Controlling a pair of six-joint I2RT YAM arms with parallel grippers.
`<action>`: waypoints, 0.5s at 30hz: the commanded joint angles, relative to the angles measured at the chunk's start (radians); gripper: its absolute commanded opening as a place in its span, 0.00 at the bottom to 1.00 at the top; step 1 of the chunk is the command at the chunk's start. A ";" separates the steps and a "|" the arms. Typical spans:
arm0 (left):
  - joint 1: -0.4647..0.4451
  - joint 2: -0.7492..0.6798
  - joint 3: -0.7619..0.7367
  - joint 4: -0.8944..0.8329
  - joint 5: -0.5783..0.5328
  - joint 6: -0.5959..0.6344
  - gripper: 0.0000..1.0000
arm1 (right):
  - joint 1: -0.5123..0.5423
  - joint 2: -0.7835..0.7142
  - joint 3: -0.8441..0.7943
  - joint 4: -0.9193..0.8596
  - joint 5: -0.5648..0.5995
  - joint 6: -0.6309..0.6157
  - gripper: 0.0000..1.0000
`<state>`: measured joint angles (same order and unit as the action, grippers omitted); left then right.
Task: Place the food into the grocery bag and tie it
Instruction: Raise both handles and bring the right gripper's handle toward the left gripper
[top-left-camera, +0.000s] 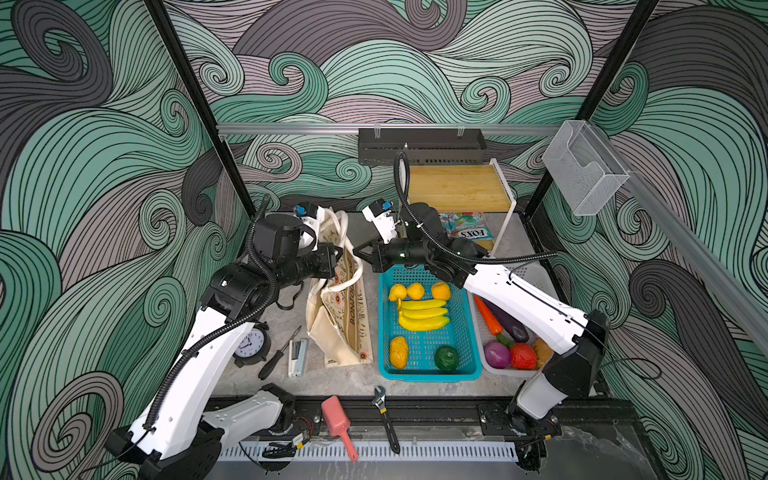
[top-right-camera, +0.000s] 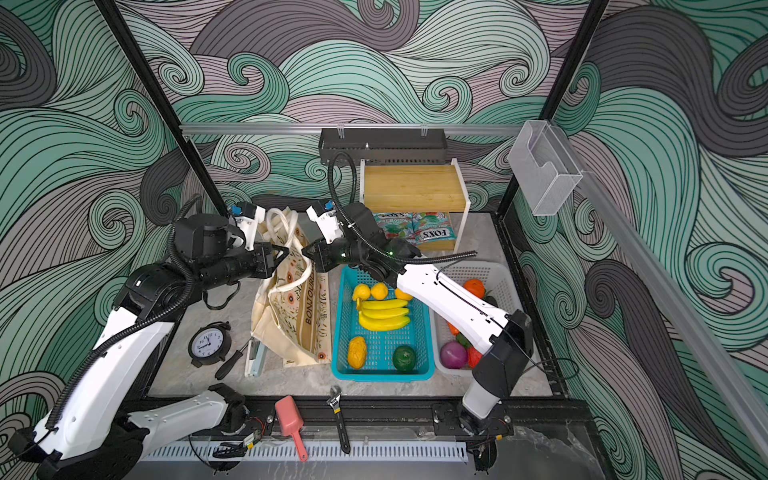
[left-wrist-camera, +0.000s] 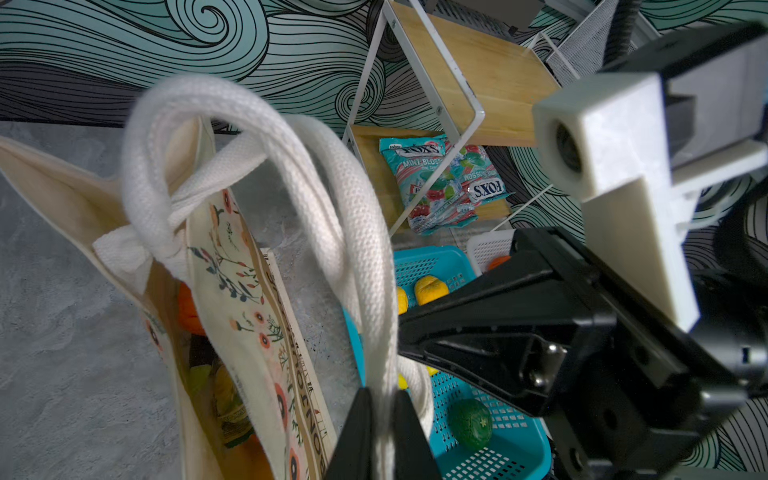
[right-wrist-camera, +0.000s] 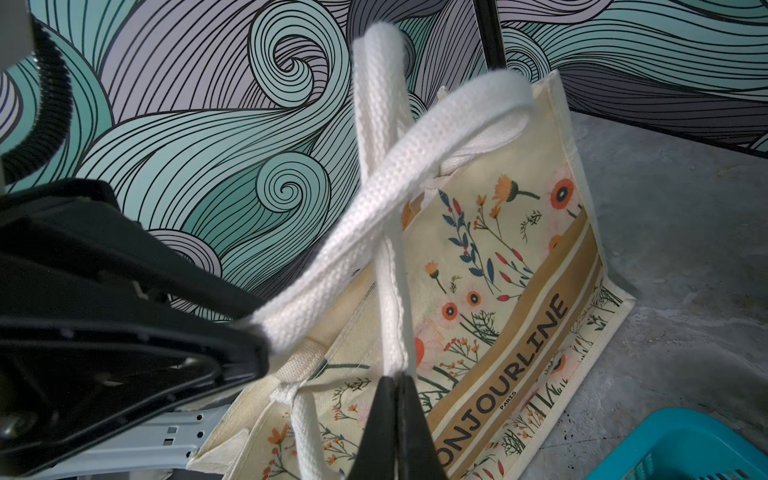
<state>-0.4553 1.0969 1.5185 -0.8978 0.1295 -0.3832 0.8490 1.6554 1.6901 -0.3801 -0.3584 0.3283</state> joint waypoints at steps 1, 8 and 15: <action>-0.006 0.017 0.038 -0.026 0.049 0.020 0.16 | 0.012 -0.017 0.033 -0.037 -0.004 -0.016 0.00; -0.006 0.013 0.075 -0.053 -0.001 0.014 0.45 | 0.012 -0.021 0.037 -0.044 0.009 -0.025 0.00; -0.006 0.025 0.138 -0.018 -0.145 -0.053 0.80 | 0.012 -0.033 0.042 -0.058 -0.002 -0.025 0.00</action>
<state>-0.4568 1.1175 1.6218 -0.9257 0.0711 -0.3965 0.8494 1.6550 1.7088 -0.4156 -0.3462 0.3168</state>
